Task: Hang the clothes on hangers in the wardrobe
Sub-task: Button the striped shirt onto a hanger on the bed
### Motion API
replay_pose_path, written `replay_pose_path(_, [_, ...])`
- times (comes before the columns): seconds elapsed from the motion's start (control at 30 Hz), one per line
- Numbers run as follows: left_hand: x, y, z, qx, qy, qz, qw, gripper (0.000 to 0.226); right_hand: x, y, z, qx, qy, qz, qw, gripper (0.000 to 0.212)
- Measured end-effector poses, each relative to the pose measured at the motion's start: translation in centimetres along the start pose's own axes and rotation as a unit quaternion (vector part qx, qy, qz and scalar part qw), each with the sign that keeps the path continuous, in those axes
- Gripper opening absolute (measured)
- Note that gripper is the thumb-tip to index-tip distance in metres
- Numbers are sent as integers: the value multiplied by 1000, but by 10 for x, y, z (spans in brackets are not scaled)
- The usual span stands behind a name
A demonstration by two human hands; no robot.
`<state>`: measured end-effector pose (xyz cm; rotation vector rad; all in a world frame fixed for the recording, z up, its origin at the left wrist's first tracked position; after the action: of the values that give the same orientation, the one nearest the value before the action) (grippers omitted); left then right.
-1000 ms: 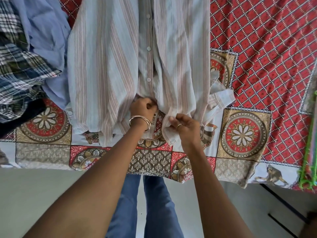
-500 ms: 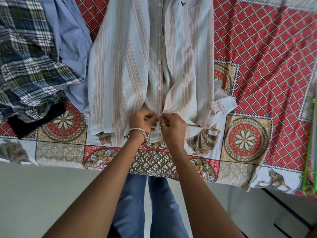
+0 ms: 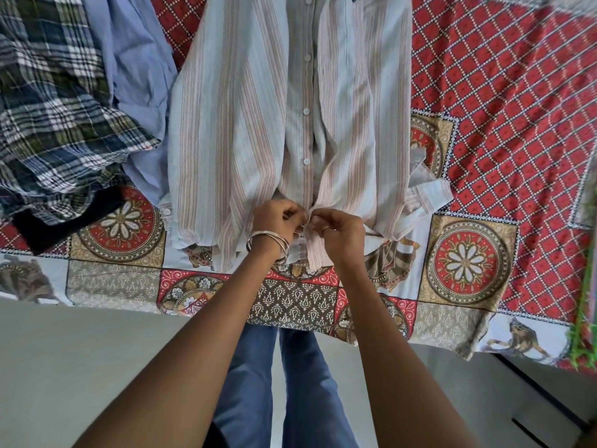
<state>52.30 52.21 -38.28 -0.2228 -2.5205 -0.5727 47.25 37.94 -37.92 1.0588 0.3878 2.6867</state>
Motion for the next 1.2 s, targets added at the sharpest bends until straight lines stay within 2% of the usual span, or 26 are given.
replay_pose_path(0.1, [0,1,0,6,1,11,1000,11,2,-3,-1,-84,-26,40,995,4])
replay_pose_path(0.23, [-4,-2,-1,-2,17,38,999,6,-1,-3,4,-79,-6,67,995,4])
replay_pose_path(0.47, [-11,-4,2,43,110,74,990,14,-7,0,16,80,65,4,995,14])
replay_pose_path(0.6, [-12,-8,1,39,117,70,990,14,0,4,13,62,47,-48,996,12])
replay_pose_path(0.77, [-16,-7,3,4,98,79,992,10,0,3,17,56,46,-35,997,10])
replay_pose_path(0.83, [-14,-5,3,9,97,70,993,18,-2,0,22,66,60,-45,995,8])
replay_pose_path(0.97, [-4,-4,1,88,121,55,987,32,1,-1,28,87,87,-79,989,8])
replay_pose_path(1.07, [-3,-5,0,100,109,35,988,25,4,-1,28,109,103,-82,985,11])
replay_pose_path(1.2, [-4,-4,3,95,104,-26,990,23,3,-1,27,123,117,-95,981,18])
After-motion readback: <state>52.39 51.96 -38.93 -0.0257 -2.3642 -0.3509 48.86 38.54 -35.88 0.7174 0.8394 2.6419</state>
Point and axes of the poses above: each hand's wrist, its own x-axis away from the middle knuckle, its own y-axis out of the back of the hand, z = x × y, the point moved 7 cm from there along -x, towards the middle knuckle, and after that the axes turned 7 degrees about x, right-handed, at the moved point
